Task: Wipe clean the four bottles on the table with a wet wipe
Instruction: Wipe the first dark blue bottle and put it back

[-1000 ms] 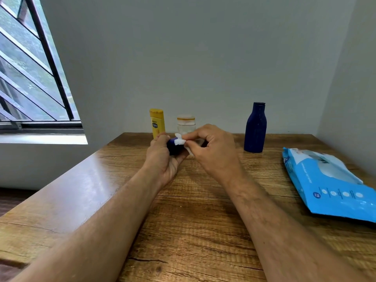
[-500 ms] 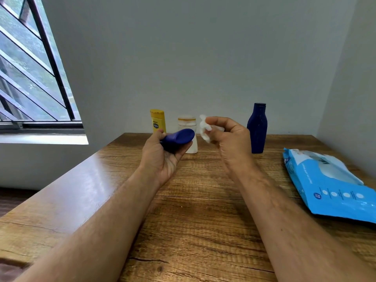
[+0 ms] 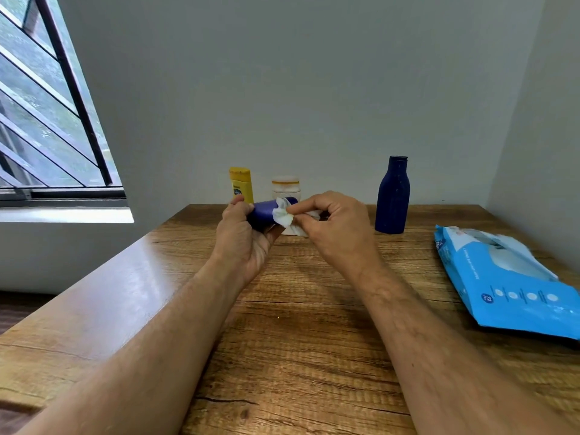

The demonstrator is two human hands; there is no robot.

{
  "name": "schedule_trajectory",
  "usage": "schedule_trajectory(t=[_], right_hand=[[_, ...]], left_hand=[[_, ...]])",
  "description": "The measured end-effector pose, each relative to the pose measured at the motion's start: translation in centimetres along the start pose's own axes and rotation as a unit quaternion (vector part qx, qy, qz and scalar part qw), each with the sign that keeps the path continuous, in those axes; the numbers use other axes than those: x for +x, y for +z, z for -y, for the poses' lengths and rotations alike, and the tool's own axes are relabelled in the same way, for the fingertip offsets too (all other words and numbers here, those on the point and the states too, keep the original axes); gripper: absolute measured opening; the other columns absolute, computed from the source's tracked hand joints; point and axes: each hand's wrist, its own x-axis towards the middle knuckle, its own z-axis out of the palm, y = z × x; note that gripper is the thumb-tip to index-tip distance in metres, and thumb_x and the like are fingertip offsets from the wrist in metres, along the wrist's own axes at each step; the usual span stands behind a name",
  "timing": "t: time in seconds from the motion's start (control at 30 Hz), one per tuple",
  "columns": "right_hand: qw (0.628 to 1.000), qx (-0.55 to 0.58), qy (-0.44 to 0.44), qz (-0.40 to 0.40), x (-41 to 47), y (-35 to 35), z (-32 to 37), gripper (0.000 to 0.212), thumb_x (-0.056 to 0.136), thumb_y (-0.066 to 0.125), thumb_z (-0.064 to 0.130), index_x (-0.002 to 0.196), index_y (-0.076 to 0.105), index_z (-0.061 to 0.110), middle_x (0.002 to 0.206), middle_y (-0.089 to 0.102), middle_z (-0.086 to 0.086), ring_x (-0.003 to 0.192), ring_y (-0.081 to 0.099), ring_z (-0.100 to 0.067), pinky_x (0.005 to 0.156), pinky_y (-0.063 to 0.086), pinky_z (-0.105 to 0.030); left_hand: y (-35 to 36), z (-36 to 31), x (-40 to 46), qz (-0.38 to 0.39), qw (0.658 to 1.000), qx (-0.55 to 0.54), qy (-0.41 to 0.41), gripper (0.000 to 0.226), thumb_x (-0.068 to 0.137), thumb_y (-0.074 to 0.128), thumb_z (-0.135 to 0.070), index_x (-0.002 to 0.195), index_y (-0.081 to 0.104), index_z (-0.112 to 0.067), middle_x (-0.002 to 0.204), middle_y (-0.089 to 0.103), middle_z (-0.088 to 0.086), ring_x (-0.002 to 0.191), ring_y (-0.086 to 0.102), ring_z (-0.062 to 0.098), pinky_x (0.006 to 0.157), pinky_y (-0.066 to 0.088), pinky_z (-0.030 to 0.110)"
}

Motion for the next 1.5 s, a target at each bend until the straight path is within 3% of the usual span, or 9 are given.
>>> schedule_trajectory(t=[0.17,0.43,0.73,0.93,1.13,1.2,1.27,1.4,1.5], right_hand=[[0.995,0.058,0.053,-0.062,0.4,-0.5,-0.3,0.011,0.086,0.074,0.014,0.092,0.077,0.022,0.09,0.072,0.009,0.082,0.068,-0.001,0.066,0.054,-0.011],[0.983,0.145,0.102,-0.039,0.5,-0.5,0.1,0.01,0.082,0.077,0.009,0.086,0.077,0.019,0.084,0.075,0.004,0.077,0.071,-0.008,0.064,0.058,-0.019],[0.996,0.07,0.059,0.003,0.0,-0.3,0.4,0.015,0.081,0.077,0.009,0.08,0.076,0.024,0.083,0.072,0.011,0.079,0.066,-0.001,0.063,0.053,-0.012],[0.989,0.08,0.118,-0.038,0.7,-0.3,-0.4,0.019,0.085,0.073,0.009,0.08,0.074,0.027,0.085,0.072,0.008,0.08,0.07,-0.011,0.071,0.062,-0.035],[0.981,0.113,0.139,-0.071,0.9,-0.5,-0.6,0.015,0.087,0.073,0.011,0.085,0.074,0.026,0.09,0.072,0.005,0.082,0.071,-0.013,0.058,0.061,-0.027],[0.979,0.126,0.146,-0.063,0.9,-0.4,-0.6,0.012,0.087,0.073,0.011,0.09,0.075,0.022,0.093,0.072,0.003,0.083,0.071,-0.014,0.056,0.059,-0.024],[0.977,0.138,0.147,-0.063,1.0,-0.4,-0.6,0.012,0.087,0.073,0.011,0.095,0.076,0.021,0.094,0.073,0.002,0.085,0.072,-0.015,0.059,0.061,-0.026],[0.974,0.16,0.13,-0.091,1.1,-0.7,-0.5,0.014,0.087,0.073,0.011,0.097,0.077,0.021,0.092,0.074,0.004,0.079,0.072,-0.011,0.06,0.059,-0.024],[0.973,0.16,0.123,-0.115,1.0,-1.0,-0.2,0.01,0.086,0.073,0.009,0.09,0.076,0.016,0.083,0.073,0.006,0.07,0.069,-0.001,0.055,0.053,-0.015]], left_hand=[[0.1,0.3,-0.5,0.032,0.998,0.05,0.0,0.035,0.1,0.043,-0.003,0.13,0.046,-0.02,0.127,0.051,0.02,0.107,0.062,0.036,0.076,0.061,0.051],[0.2,0.1,-0.5,0.018,1.0,0.02,0.013,0.044,0.1,0.044,-0.004,0.142,0.041,-0.017,0.133,0.049,0.022,0.113,0.06,0.037,0.068,0.063,0.045],[0.1,-0.4,-0.8,0.023,0.99,0.132,0.051,0.051,0.099,0.039,0.001,0.143,0.039,-0.024,0.137,0.043,0.016,0.112,0.057,0.036,0.063,0.062,0.045],[0.4,-0.2,-1.2,0.041,0.984,0.16,0.064,0.08,0.097,0.041,0.007,0.155,0.016,-0.042,0.151,0.035,0.009,0.118,0.058,0.032,0.07,0.061,0.043],[-0.1,0.9,-1.3,0.128,0.903,0.394,0.115,0.113,0.087,0.051,0.012,0.15,-0.009,-0.059,0.135,0.057,0.01,0.099,0.068,0.024,0.08,0.06,0.047],[-0.2,0.6,-1.3,0.134,0.887,0.424,0.125,0.098,0.088,0.052,0.014,0.155,0.01,-0.044,0.123,0.065,0.002,0.094,0.068,0.02,0.087,0.059,0.051],[-0.2,0.4,-1.6,0.15,0.857,0.472,0.141,0.071,0.087,0.053,0.014,0.137,0.04,-0.035,0.116,0.068,-0.004,0.097,0.068,0.018,0.093,0.057,0.05],[0.3,0.5,-2.4,0.172,0.771,0.572,0.219,0.064,0.088,0.056,0.009,0.12,0.046,-0.045,0.112,0.066,0.001,0.096,0.063,0.006,0.084,0.053,0.02],[0.0,0.7,-1.8,0.164,0.739,0.604,0.251,0.053,0.091,0.061,0.0,0.114,0.046,-0.045,0.114,0.063,0.005,0.099,0.058,0.012,0.086,0.049,0.025]])
